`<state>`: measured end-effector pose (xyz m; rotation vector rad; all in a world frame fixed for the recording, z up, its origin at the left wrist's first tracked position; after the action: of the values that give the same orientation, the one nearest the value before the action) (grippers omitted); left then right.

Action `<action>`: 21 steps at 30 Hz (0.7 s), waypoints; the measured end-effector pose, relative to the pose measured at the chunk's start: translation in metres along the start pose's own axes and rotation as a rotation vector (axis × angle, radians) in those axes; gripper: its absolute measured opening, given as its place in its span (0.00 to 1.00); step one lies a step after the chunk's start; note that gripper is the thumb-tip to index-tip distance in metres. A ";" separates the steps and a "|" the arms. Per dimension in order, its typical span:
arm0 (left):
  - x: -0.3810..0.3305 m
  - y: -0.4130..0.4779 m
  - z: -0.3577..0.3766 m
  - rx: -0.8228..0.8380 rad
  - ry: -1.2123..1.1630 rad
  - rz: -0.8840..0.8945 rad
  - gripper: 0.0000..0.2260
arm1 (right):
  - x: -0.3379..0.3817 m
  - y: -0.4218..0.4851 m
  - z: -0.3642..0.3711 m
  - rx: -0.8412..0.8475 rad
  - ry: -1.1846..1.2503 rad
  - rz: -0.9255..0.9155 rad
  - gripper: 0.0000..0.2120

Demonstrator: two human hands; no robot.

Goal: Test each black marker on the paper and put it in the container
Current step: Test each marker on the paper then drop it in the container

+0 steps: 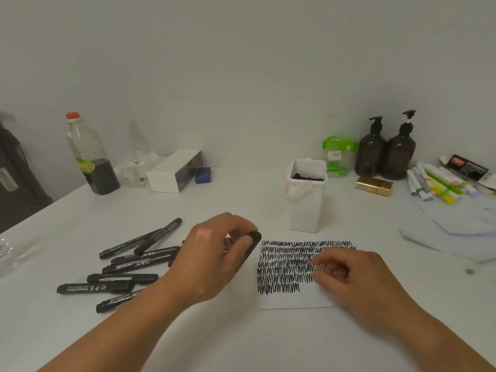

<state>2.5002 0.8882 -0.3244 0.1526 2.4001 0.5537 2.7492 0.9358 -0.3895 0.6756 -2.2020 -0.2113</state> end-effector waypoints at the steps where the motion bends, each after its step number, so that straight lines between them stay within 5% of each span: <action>1: -0.001 0.004 0.003 0.011 -0.107 -0.082 0.08 | 0.003 0.000 0.000 -0.003 0.000 -0.018 0.09; 5: -0.001 0.016 0.025 0.088 -0.544 -0.288 0.10 | 0.014 0.000 0.001 0.013 0.029 -0.092 0.08; 8: 0.004 0.019 0.049 0.115 -0.825 -0.421 0.09 | 0.015 -0.001 0.006 0.055 0.042 -0.093 0.18; 13: 0.022 0.013 0.080 0.174 -1.134 -0.594 0.06 | 0.007 0.001 0.008 0.033 0.107 -0.031 0.19; 17: 0.036 0.006 0.084 0.205 -1.115 -0.588 0.09 | 0.001 0.003 0.001 -0.077 0.164 0.002 0.14; 21: 0.030 -0.001 0.079 0.269 -0.613 -0.385 0.11 | -0.002 0.003 -0.001 -0.136 0.300 0.026 0.07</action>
<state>2.5271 0.9225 -0.3964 -0.0262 1.8230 -0.0088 2.7493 0.9392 -0.3892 0.5634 -1.8904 -0.2283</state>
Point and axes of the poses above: each hand's wrist, its own y-axis towards the middle knuckle, its own z-axis out of the palm, x = y × z, the point moved 5 cm from there along y, towards the middle knuckle, and after that the axes turned 9 degrees about -z, right-handed, at the moved point
